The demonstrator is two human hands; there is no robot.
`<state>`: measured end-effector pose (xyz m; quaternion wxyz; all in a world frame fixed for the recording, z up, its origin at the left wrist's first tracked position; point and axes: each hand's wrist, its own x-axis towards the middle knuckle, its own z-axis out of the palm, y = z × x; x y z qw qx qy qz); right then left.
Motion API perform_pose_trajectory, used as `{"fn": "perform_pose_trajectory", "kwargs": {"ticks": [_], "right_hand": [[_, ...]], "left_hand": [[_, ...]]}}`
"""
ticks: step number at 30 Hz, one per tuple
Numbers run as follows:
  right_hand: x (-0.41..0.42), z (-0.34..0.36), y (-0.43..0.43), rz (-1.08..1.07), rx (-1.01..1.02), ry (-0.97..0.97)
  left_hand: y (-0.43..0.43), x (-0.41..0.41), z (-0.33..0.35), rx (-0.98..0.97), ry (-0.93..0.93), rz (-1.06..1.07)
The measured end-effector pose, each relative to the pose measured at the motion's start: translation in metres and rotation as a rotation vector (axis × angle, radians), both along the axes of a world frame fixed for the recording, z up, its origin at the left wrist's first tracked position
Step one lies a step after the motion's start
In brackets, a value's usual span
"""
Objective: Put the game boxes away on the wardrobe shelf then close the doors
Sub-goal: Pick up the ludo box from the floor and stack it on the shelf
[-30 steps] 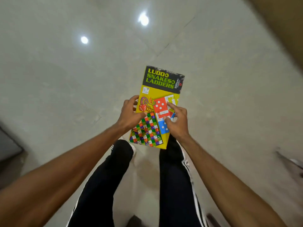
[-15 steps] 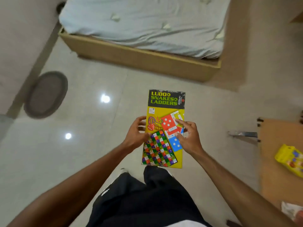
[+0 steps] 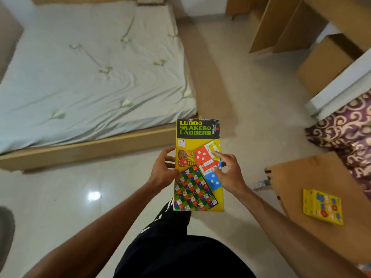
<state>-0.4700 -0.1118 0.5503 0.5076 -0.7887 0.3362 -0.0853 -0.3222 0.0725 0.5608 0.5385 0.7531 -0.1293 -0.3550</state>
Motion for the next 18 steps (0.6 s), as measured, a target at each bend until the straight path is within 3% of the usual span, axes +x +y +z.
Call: {"fn": "perform_pose_trajectory", "kwargs": {"ticks": [12, 18], "right_hand": [[0.146, 0.012, -0.28, -0.141, -0.058, 0.011], [0.23, -0.001, -0.448, -0.15, -0.113, 0.031]], "left_hand": [[-0.313, 0.178, 0.007, 0.007, -0.092, -0.173], [-0.487, 0.251, -0.002, -0.013, -0.108, -0.151]]}}
